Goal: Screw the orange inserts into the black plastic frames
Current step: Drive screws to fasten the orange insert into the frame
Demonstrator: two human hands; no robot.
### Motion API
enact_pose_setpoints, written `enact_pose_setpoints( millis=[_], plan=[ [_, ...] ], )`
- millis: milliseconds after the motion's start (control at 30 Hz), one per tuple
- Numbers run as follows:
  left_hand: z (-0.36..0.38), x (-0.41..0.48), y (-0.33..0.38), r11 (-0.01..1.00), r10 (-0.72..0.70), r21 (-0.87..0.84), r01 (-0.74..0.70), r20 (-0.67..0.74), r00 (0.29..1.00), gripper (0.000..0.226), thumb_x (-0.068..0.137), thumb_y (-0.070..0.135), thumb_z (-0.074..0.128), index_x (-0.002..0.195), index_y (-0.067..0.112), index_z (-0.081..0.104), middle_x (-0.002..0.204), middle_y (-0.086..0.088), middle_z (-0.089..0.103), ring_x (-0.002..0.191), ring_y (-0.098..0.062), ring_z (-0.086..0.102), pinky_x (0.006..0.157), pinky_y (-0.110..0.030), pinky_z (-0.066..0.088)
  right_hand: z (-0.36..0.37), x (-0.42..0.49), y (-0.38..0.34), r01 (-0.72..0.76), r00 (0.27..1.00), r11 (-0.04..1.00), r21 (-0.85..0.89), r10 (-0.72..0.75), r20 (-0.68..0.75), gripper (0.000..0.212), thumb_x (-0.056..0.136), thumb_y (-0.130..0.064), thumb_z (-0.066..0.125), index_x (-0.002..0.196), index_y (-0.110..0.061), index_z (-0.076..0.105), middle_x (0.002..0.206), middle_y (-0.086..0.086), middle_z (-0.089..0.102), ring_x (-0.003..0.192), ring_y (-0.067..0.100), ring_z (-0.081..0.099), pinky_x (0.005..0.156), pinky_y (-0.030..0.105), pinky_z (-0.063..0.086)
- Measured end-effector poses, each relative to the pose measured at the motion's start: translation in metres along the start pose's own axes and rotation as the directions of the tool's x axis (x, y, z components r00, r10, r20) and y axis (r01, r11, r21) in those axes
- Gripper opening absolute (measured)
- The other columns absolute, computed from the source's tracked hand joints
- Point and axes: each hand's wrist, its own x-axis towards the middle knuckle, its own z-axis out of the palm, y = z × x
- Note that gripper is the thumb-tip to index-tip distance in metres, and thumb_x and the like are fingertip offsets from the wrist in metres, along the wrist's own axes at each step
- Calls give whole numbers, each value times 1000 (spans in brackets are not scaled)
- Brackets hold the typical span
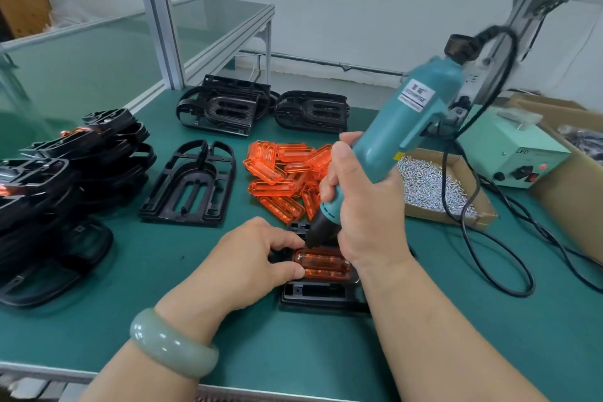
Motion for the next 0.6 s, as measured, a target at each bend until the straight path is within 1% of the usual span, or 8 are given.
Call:
enact_pose_setpoints(
  millis=[100,167,200,233,300,367,500,600],
  plan=[
    [-4,2,5,999,37,35,-39,46,998,37,76,41,74,105,60,59,89,20,48,85,-3,52,75,-18,42,3,1,-1,-15,982,1000,-11,17,187,17,86,-18,62,101,-15,56,58,-4,48,45,12,44,49,24,40],
    [-7,2,9,997,58,46,-62,76,995,39,78,39,73,93,70,54,85,17,50,80,-3,53,69,-15,42,4,1,-2,-39,955,999,0,37,295,18,87,-16,61,105,-18,58,60,-4,48,46,12,44,49,23,40],
    [-9,3,10,996,62,55,-67,87,994,38,78,38,73,84,71,55,81,16,54,76,-3,54,67,-16,43,5,1,-2,-52,942,999,1,48,333,19,87,-15,61,106,-19,58,60,-3,48,46,12,44,49,23,40],
    [-10,4,12,996,65,62,-71,95,993,38,78,37,74,73,70,57,73,16,56,68,-3,54,63,-19,44,5,1,-2,-60,930,998,-3,57,363,20,87,-14,61,106,-19,59,61,-3,48,46,13,44,48,23,40],
    [-11,4,13,995,59,79,-67,102,993,39,77,36,74,57,63,54,55,21,53,53,-1,48,52,-18,36,8,2,-2,-62,910,998,-24,66,409,18,86,-13,62,104,-18,59,60,-3,49,46,13,44,48,23,40],
    [-10,4,13,994,36,95,-45,98,995,34,76,38,75,54,56,55,48,19,49,47,-3,44,48,-19,31,11,3,-4,-65,885,996,-57,84,458,17,86,-11,62,102,-16,58,57,-2,47,45,14,42,48,24,39],
    [-10,3,14,995,12,101,-20,74,997,32,73,42,76,58,59,54,52,15,54,52,-3,49,50,-20,37,17,6,-4,-105,823,989,-103,145,549,18,84,-7,61,99,-16,58,55,-3,47,44,13,41,47,24,38],
    [-10,2,13,995,41,90,-44,37,998,42,72,41,77,60,70,48,63,17,58,63,1,54,52,-10,37,15,8,-3,-103,850,993,-59,119,512,17,84,-5,60,99,-14,57,56,1,46,42,13,41,46,23,37]
  ],
)
